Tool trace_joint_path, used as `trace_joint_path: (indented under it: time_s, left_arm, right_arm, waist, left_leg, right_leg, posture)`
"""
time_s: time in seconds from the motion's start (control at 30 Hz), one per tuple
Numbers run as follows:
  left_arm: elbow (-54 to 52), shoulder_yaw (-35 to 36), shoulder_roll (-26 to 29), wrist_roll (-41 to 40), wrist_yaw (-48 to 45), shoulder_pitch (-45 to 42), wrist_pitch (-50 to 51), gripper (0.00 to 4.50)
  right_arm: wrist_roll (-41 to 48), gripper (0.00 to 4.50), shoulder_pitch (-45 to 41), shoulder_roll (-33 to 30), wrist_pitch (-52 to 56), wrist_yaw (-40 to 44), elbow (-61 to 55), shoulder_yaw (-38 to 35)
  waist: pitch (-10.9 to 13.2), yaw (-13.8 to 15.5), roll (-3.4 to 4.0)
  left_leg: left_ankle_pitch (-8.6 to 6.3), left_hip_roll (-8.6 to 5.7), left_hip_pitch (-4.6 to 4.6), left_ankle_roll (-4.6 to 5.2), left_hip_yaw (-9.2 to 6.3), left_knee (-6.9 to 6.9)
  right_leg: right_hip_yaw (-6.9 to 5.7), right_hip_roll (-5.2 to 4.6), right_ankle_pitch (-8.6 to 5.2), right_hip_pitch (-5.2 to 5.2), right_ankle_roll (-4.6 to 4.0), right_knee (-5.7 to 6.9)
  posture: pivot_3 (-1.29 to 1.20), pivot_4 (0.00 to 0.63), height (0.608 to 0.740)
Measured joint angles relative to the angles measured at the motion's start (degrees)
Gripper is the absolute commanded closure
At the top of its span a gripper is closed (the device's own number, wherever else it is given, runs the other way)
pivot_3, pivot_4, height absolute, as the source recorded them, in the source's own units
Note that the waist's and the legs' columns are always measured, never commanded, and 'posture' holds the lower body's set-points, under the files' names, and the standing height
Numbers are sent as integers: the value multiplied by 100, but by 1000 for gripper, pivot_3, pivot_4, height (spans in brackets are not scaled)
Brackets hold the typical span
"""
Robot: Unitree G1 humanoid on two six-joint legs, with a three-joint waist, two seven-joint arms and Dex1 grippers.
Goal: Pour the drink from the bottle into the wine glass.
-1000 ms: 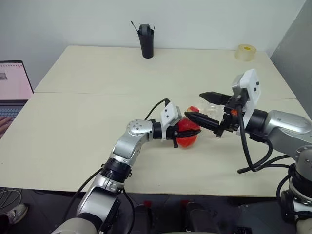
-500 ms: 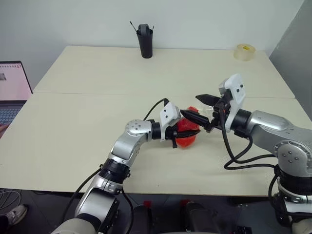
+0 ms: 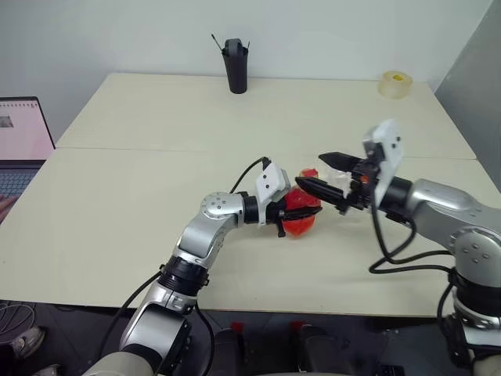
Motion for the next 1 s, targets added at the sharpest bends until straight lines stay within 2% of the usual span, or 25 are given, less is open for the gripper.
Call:
trace_joint_path:
  time_s: [0.2, 0.37, 0.6, 1.0]
  left_arm:
    - [-9, 12, 82, -10, -20, 75, 34, 3476]
    - [-7, 8, 27, -10, -43, 62, 2, 3476]
    - [12, 14, 27, -6, -12, 45, -71, 3477]
    - [11, 14, 26, -10, 53, 54, -70, 3478]
  right_arm:
    - [314, 0, 758, -787, 125, 168, -55, -989]
    - [758, 0, 745, -967, 170, 380, -201, -928]
    - [836, 0, -212, -484, 161, -72, -195, -169]
    - [333, 0, -517, 71, -54, -281, 239, 478]
  waist:
    - [0, 0, 0]
    - [0, -34, 0]
    - [0, -20, 0]
    - [0, -14, 0]
  left_leg:
    - [0, 0, 3, 0, 2, -2]
    - [-1, 2, 15, 1, 8, -7]
    - [0, 2, 15, 1, 6, -5]
    - [0, 2, 11, 0, 5, -1]
  right_leg:
    - [1, 4, 0, 0, 0, 1]
    - [2, 15, 0, 1, 0, 5]
    - [2, 10, 0, 4, 0, 4]
    - [2, 6, 0, 4, 0, 3]
  posture:
    - [0, 150, 740]
    - [0, 150, 740]
    - [0, 150, 740]
    - [0, 150, 740]
